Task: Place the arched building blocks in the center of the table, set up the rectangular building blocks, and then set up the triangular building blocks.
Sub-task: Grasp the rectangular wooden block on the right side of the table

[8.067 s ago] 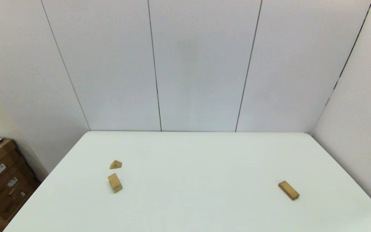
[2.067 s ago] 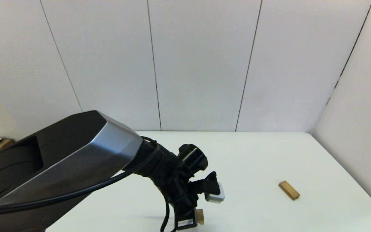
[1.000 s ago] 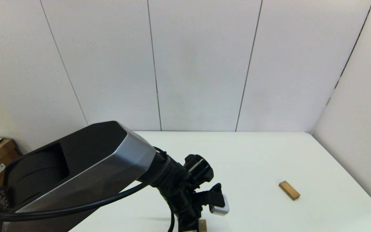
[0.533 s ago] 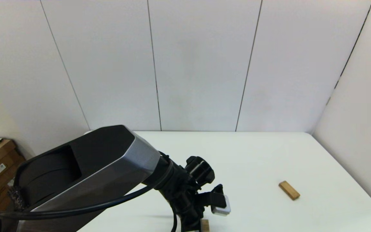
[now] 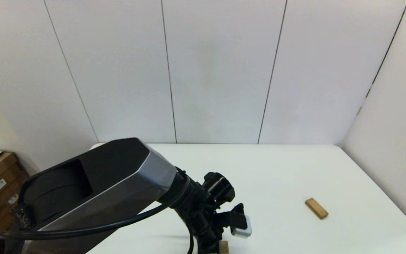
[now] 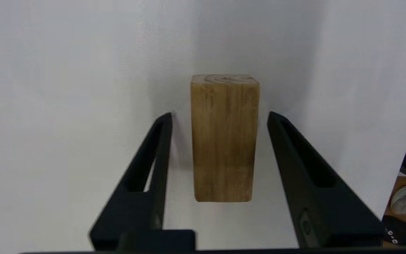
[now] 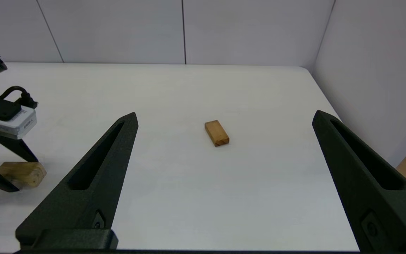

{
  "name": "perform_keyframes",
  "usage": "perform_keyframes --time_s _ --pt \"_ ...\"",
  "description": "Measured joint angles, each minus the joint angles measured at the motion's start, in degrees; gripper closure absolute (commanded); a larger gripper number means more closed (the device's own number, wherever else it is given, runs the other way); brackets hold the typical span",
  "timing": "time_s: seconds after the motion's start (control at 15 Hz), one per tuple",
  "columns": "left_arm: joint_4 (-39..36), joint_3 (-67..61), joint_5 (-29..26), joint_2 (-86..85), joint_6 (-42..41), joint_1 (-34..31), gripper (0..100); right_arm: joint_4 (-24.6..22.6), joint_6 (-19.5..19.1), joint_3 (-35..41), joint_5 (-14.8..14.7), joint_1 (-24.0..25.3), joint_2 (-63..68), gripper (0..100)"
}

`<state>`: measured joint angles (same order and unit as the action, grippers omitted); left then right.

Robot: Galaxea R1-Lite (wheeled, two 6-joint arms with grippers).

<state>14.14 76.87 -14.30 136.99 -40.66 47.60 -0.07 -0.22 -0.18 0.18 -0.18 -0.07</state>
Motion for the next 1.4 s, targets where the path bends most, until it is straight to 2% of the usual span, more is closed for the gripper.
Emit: perform_keyframes --time_s 0.33,0.6,0.93,1.2,1.4 --pt "0.2 2.9 -1.0 -3.3 0.0 -0.7 0 0.0 0.0 0.0 0.0 0.0 0.0 0" --pt "0.3 6.2 -2.6 -11.3 1.1 -4.4 0 0.0 0.0 0.0 0.0 0.0 0.0 0" --pt "0.4 8.4 -3.1 -28.9 11.1 -11.0 0 0.0 0.0 0.0 0.0 0.0 0.0 0" --pt "0.5 5.1 2.1 -48.4 17.4 -16.7 0 0.0 0.0 0.0 0.0 0.0 0.0 0" --pt "0.4 -0.6 10.6 -65.0 19.0 -20.2 0 0.0 0.0 0.0 0.0 0.0 0.0 0"
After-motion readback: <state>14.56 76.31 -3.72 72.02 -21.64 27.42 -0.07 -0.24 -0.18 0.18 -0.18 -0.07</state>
